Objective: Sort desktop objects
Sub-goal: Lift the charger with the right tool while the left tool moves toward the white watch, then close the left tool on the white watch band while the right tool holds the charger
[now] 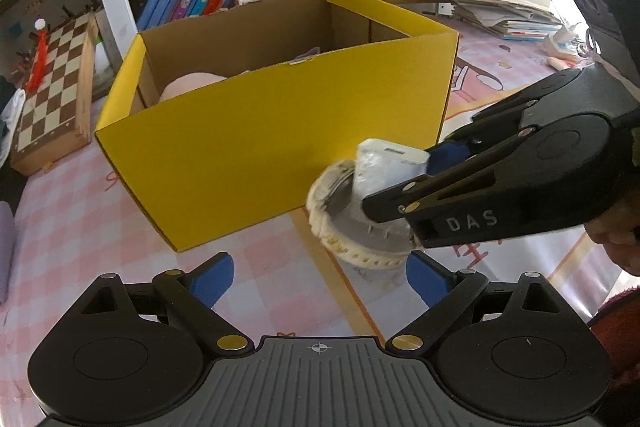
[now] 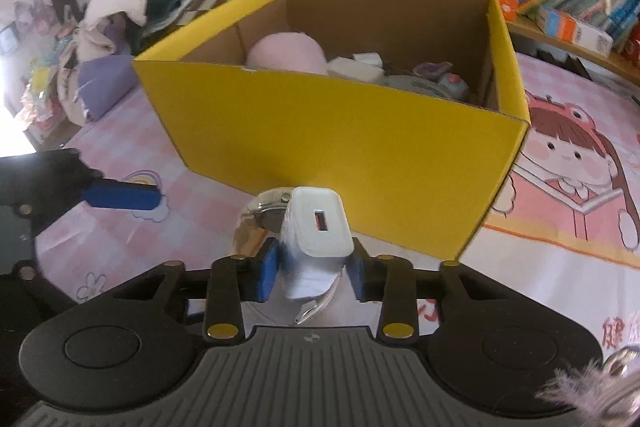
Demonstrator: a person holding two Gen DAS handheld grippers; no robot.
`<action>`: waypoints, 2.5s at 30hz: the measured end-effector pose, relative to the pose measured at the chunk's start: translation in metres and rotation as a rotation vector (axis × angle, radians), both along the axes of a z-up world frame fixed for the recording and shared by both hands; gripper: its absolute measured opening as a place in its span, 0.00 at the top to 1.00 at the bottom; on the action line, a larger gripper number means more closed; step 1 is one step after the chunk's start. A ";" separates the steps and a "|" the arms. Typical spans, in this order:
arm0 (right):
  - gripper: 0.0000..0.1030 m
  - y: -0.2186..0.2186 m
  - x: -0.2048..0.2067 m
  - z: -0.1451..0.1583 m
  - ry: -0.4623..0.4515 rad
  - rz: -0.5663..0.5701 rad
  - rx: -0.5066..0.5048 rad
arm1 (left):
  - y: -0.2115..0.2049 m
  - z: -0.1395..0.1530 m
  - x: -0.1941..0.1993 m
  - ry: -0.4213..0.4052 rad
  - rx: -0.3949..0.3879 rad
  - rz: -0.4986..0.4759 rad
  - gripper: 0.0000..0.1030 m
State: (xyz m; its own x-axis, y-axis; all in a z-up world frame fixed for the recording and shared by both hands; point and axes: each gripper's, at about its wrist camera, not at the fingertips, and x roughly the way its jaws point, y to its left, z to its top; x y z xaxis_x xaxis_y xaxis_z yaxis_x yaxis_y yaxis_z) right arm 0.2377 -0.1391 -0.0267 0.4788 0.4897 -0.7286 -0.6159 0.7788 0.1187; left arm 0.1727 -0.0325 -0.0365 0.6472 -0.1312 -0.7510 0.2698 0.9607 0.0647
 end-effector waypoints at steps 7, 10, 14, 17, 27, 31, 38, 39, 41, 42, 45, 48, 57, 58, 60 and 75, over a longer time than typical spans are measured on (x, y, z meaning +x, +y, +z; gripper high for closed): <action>0.76 -0.021 -0.011 0.028 -0.131 -0.008 0.094 | -0.007 -0.001 0.008 -0.001 -0.023 -0.014 0.08; 0.76 -0.031 -0.010 0.030 -0.135 -0.050 0.105 | -0.014 -0.002 0.013 -0.002 -0.033 -0.035 0.08; 0.76 -0.039 -0.005 0.023 -0.112 -0.119 0.034 | -0.025 -0.003 0.018 -0.012 -0.039 -0.066 0.08; 0.76 -0.045 -0.001 0.015 -0.074 -0.160 -0.021 | -0.032 -0.005 0.023 -0.016 -0.038 -0.082 0.08; 0.76 -0.050 0.002 0.002 -0.022 -0.168 -0.071 | -0.042 -0.018 0.042 0.012 -0.035 -0.057 0.07; 0.76 -0.050 0.001 0.003 -0.022 -0.163 -0.071 | -0.037 -0.023 0.047 0.044 -0.032 -0.017 0.08; 0.75 -0.048 0.001 0.002 -0.019 -0.173 -0.070 | -0.027 -0.024 0.039 0.067 -0.076 -0.015 0.30; 0.75 -0.047 0.001 0.002 -0.021 -0.174 -0.073 | -0.026 -0.024 0.038 0.065 -0.077 -0.018 0.33; 0.75 -0.046 -0.001 0.002 -0.026 -0.177 -0.077 | -0.024 -0.023 0.034 0.059 -0.068 -0.020 0.47; 0.75 -0.046 -0.001 0.002 -0.026 -0.181 -0.077 | -0.023 -0.022 0.033 0.057 -0.063 -0.020 0.49; 0.76 -0.044 -0.004 0.003 -0.022 -0.183 -0.070 | -0.016 -0.021 0.029 0.060 -0.072 -0.009 0.56; 0.76 -0.039 -0.009 0.005 -0.025 -0.168 -0.063 | -0.009 -0.018 0.022 0.057 -0.081 0.003 0.68; 0.76 -0.021 -0.026 0.009 -0.035 -0.119 -0.050 | 0.011 -0.010 0.000 0.040 -0.087 0.045 0.89; 0.76 -0.019 -0.028 0.009 -0.036 -0.116 -0.048 | 0.013 -0.010 -0.003 0.041 -0.087 0.049 0.89; 0.76 -0.015 -0.032 0.010 -0.038 -0.111 -0.044 | 0.017 -0.008 -0.009 0.038 -0.084 0.057 0.89; 0.76 0.002 -0.056 0.016 -0.055 -0.082 -0.043 | 0.038 0.007 -0.039 -0.009 -0.091 0.090 0.90</action>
State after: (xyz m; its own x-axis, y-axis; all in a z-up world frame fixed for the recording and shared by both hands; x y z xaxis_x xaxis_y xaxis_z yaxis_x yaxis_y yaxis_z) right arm 0.1818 -0.1368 -0.0105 0.5560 0.4162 -0.7195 -0.5545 0.8306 0.0519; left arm 0.1333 0.0059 -0.0298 0.6662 -0.1397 -0.7326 0.1824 0.9830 -0.0216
